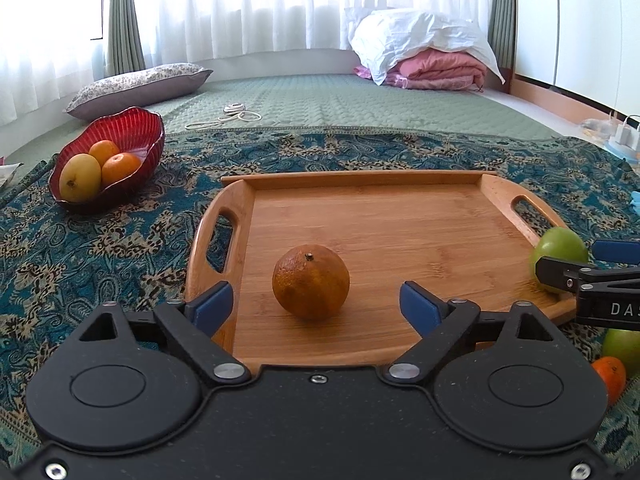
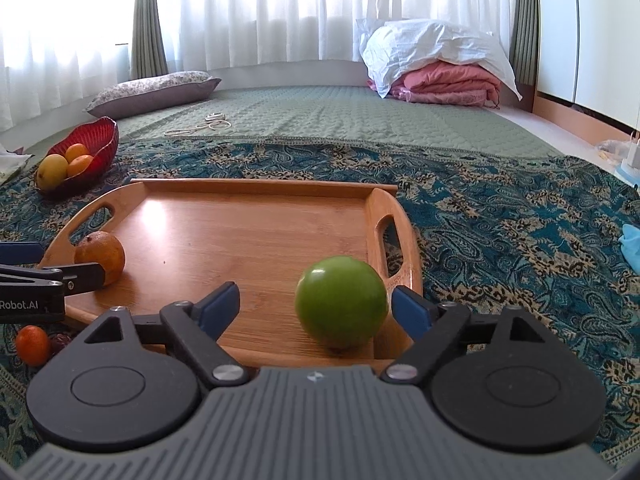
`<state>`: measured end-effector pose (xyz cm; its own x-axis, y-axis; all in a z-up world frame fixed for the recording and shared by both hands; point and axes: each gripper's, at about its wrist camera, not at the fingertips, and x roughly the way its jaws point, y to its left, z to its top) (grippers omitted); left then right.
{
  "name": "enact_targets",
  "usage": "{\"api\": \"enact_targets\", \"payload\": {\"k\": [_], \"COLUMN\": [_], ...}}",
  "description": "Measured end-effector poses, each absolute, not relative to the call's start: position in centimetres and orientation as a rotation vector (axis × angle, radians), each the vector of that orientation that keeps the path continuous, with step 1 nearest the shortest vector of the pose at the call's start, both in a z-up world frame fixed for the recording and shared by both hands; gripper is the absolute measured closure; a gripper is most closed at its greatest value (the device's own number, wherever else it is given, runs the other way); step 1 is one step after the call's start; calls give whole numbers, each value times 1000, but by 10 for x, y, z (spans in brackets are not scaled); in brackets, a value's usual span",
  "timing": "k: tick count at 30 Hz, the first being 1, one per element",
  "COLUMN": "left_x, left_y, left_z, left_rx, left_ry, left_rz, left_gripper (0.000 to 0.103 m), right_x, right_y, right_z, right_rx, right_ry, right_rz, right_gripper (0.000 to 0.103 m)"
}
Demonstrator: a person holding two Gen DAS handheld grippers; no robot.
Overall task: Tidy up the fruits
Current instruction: 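Open both grippers to release the orange and the green pomelo on the tray, then withdraw both open grippers from the tray toward the remaining fruits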
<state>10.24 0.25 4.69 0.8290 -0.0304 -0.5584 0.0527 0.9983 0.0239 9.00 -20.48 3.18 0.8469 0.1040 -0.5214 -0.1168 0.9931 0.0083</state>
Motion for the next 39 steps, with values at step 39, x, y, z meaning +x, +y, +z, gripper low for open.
{"api": "enact_targets", "payload": {"k": [39], "left_x": [31], "left_y": [15], "left_z": [32], "left_rx": [-13], "left_ry": [534], "left_rz": [-80], "left_gripper": [0], "right_x": [11], "right_y": [-206], "right_z": [12], "right_rx": [-100], "right_ry": [434], "right_rz": [145], "right_gripper": [0]}}
